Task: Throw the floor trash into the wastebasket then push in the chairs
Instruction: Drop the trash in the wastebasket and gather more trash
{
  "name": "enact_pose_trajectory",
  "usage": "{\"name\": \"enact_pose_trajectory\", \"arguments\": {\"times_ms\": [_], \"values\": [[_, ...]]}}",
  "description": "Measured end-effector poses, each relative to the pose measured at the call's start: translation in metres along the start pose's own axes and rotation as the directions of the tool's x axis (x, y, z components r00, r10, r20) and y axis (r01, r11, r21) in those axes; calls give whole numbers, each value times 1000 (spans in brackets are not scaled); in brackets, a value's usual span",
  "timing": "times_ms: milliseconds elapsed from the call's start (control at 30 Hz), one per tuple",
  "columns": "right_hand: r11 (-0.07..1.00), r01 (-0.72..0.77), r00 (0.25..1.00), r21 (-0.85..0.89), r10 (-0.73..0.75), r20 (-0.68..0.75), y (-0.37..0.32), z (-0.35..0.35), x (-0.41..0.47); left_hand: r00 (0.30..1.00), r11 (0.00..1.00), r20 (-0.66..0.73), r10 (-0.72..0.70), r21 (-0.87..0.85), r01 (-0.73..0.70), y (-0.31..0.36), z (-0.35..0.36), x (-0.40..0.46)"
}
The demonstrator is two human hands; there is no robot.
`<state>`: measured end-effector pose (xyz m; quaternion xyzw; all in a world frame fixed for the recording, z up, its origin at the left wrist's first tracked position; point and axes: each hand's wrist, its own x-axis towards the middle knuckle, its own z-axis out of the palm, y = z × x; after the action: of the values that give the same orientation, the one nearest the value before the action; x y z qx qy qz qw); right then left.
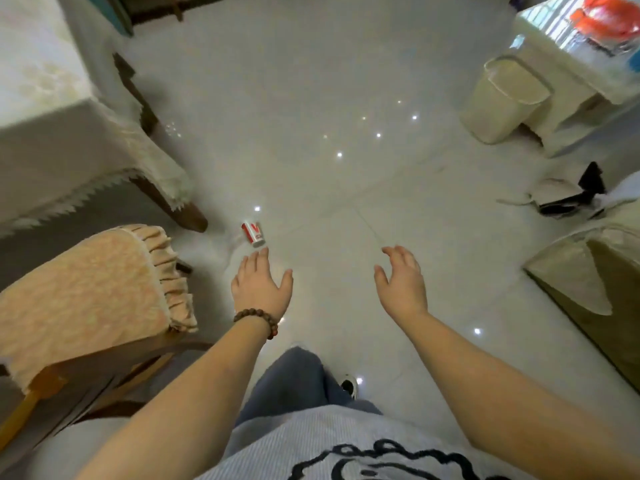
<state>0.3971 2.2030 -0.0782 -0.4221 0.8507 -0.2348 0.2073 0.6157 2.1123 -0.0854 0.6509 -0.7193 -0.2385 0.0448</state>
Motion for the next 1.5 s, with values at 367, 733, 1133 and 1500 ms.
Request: {"name": "enact_pose_trajectory", "arguments": {"times_ms": [367, 733, 1133, 1500], "values": [[955, 292, 910, -49, -262, 320, -79, 74, 188, 921, 917, -55, -386, -125, 377, -22, 9, 135], [775, 626, 645, -82, -456, 613, -196, 151, 342, 781, 771, -81, -619, -253, 585, -40, -19, 263], [719, 686, 493, -109, -349, 797, -171, 355, 453, 621, 602, -38, -783, -295, 742, -107, 99, 373], [751, 625, 546, -212, -227, 806, -56, 645, 504, 544, 503, 12, -839, -367, 783, -218, 344, 448]]}}
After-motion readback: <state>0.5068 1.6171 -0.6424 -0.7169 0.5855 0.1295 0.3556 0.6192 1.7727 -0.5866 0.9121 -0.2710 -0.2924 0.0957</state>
